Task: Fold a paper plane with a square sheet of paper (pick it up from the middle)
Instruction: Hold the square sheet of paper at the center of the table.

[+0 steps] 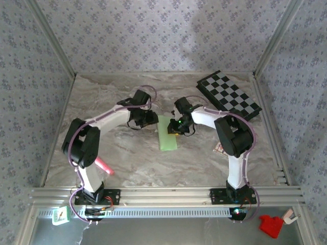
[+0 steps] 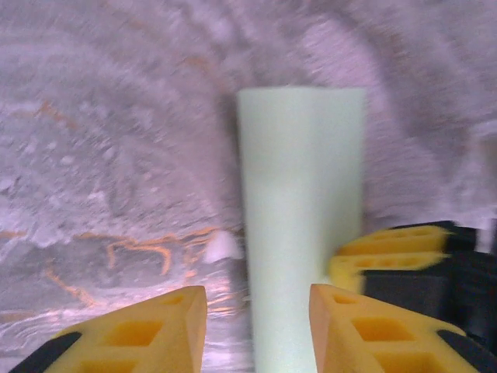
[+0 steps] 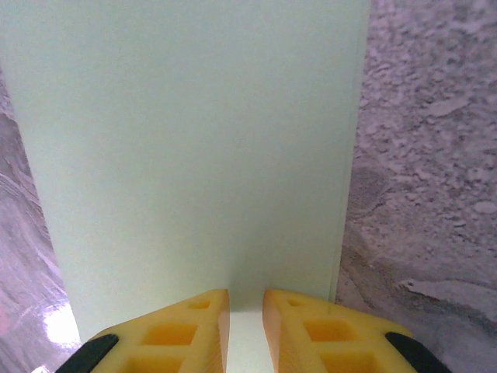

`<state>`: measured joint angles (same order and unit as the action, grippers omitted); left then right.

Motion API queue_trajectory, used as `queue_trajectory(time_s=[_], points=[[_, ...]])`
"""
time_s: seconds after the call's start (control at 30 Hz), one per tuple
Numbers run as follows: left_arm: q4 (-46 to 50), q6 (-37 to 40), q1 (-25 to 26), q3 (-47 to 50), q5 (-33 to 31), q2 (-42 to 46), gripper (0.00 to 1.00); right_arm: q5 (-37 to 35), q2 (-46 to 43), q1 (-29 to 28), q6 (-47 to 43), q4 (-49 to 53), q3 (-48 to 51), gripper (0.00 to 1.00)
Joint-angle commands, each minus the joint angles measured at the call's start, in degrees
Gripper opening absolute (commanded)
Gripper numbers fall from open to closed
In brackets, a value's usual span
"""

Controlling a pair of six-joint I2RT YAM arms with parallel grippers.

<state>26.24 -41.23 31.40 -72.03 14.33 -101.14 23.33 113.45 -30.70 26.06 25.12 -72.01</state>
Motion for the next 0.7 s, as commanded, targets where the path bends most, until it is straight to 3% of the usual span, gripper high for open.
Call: queue_trajectory(time_s=[0.0, 0.1, 0.23, 0.67], points=[[-5.9, -3.8, 0.7, 1.6, 9.8, 0.5, 0.34, -5.6, 4.4, -0.3, -2.1, 6.4, 1.2, 0.22], [-10.6, -6.7, 1.1, 2.9, 15.7, -1.3, 0.26, -5.3, 4.6, -0.3, -1.0, 6.3, 1.3, 0.21], [-12.3, -8.1, 1.8, 2.8, 18.0, -4.0, 0.17, -5.2, 4.9, -0.1, 0.0, 6.6, 1.3, 0.19], [-5.4, -6.7, 3.7, -0.7, 15.6, -11.0, 0.11, -5.7, 5.6, 0.0, 0.9, 7.8, 0.8, 0.19]])
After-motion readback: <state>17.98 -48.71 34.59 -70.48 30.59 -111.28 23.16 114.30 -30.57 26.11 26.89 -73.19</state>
